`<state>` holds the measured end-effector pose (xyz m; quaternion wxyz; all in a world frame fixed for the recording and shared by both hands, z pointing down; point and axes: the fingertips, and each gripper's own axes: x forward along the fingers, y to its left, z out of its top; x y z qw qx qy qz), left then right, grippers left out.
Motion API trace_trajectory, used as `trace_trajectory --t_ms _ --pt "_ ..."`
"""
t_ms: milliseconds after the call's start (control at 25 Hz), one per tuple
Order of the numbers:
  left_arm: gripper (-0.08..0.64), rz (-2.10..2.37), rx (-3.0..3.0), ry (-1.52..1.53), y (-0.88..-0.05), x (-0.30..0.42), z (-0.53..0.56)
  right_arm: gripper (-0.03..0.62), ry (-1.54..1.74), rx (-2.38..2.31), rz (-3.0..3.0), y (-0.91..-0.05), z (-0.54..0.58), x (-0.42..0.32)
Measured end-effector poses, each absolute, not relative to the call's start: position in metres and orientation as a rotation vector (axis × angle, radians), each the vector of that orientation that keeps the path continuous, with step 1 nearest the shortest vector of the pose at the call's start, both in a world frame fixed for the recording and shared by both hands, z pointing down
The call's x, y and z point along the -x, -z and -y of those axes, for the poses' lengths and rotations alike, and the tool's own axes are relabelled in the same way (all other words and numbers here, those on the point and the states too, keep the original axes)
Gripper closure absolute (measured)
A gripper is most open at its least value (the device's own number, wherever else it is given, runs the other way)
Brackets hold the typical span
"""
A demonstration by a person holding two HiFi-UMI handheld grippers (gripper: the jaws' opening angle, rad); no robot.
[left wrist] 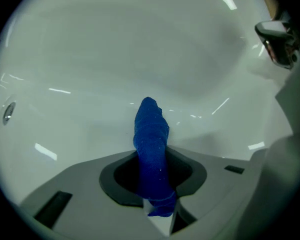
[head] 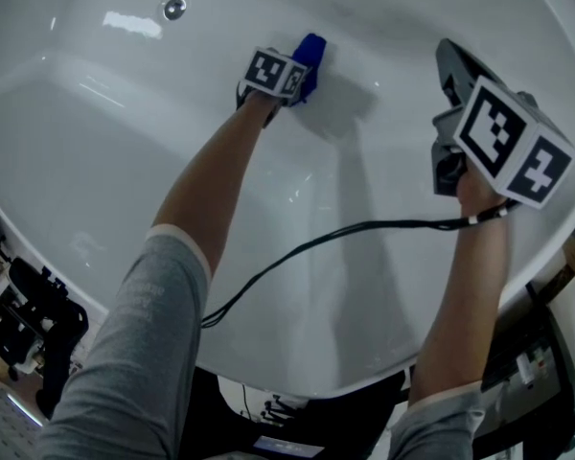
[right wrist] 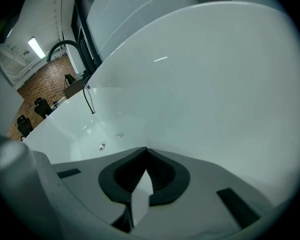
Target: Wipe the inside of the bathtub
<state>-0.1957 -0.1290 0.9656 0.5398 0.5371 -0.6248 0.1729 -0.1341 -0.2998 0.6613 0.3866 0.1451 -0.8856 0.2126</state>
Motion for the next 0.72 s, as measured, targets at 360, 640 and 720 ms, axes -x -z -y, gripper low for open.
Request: trace_trajectory --t_ms 360,640,720 --pt "0.446 1.514 -1.173 -0.386 -0.965 0.22 0.116 0.583 -0.562 -0.438 2.322 -0.637 0.317 0.136" --pt "0.446 1.444 -1.355 -0.332 -0.952 0.171 0.199 0.583 -0.59 -0.465 2.355 -0.626 0.324 0.138" --pt "0.446 1.406 -1.382 -0.342 -0.953 0.155 0.216 0.583 -0.591 -0.467 2.361 -0.624 0.324 0.138"
